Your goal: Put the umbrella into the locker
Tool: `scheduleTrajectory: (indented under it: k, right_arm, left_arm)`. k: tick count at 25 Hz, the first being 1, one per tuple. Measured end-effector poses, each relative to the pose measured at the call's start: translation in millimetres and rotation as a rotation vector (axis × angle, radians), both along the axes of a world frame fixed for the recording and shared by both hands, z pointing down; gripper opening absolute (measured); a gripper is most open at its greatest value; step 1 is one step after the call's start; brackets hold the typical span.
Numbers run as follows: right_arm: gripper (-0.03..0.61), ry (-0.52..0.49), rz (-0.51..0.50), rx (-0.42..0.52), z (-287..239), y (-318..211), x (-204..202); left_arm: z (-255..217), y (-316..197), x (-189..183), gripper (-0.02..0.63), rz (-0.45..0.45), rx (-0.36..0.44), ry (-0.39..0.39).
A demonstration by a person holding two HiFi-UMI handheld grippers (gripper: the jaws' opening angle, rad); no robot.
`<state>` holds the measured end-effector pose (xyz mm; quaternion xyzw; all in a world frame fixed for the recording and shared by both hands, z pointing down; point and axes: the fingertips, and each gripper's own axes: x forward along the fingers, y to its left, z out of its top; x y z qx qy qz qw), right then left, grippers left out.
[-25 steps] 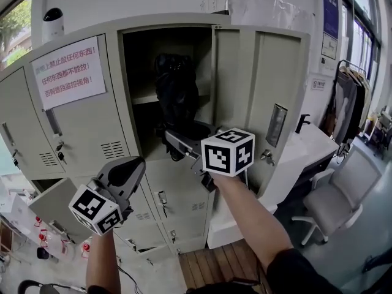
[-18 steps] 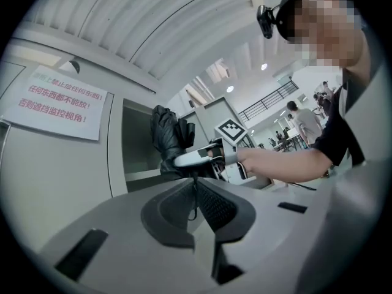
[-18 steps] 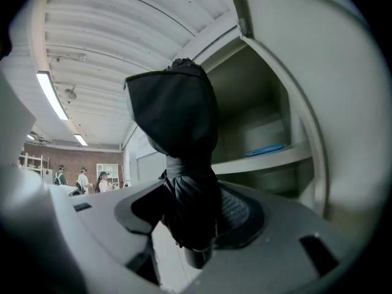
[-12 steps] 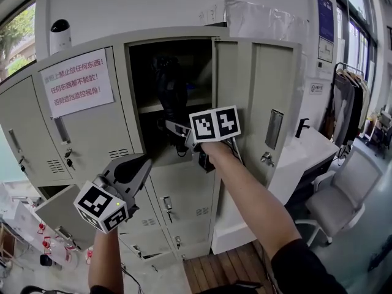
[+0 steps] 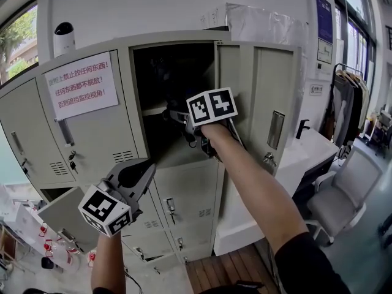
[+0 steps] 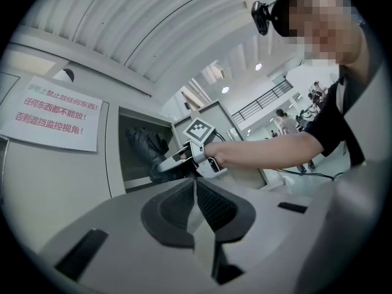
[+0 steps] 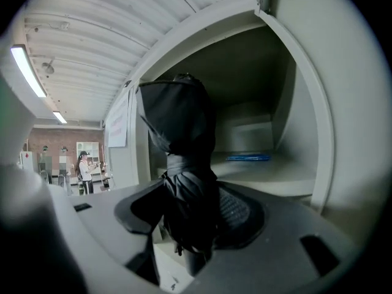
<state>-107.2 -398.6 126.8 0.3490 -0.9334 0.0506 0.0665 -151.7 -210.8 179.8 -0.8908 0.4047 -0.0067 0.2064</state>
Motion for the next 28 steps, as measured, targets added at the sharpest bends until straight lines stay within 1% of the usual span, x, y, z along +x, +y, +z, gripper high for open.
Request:
scheduleTrajectory:
  k: [4,8,12,15,20,24,28]
  right_arm:
    - [0.229,0.044,0.033,0.027,-6,-6,7]
    - [0.221,0.1,0.055,0.067,-13,-12,3]
    - [0.219,0.089,0.067,0.075,-21,-21,2]
    - [0.219,0.089,0.067,0.092,-32,-25,-1]
    - [0.219,0.153,0.084,0.12,-53,-35,-5]
    - [0.219,0.181,0.102,0.119,-66,-48,-8]
    - [0.219,0.227,0.114,0.111,-73,-60,-8]
  left_arm:
    - [-5,2,-4,0.028,-0.002,0.012,0.0]
    - [-7,0,-4,0.028,0.002,0.018,0.001]
    - [-5,-2,-1,0.028,0.009,0.024,-0.02]
    - [-9,-5,-4,0.028,0.001,0.021,-0.014]
    - [-15,-16,-4,0.028,0.001,0.018,-0.024]
    - [-28,-26,-6,0.028,-0.013,0.025,-0.01]
    - [-41,-35,1,0.028,-0.013,0.031,-0.019]
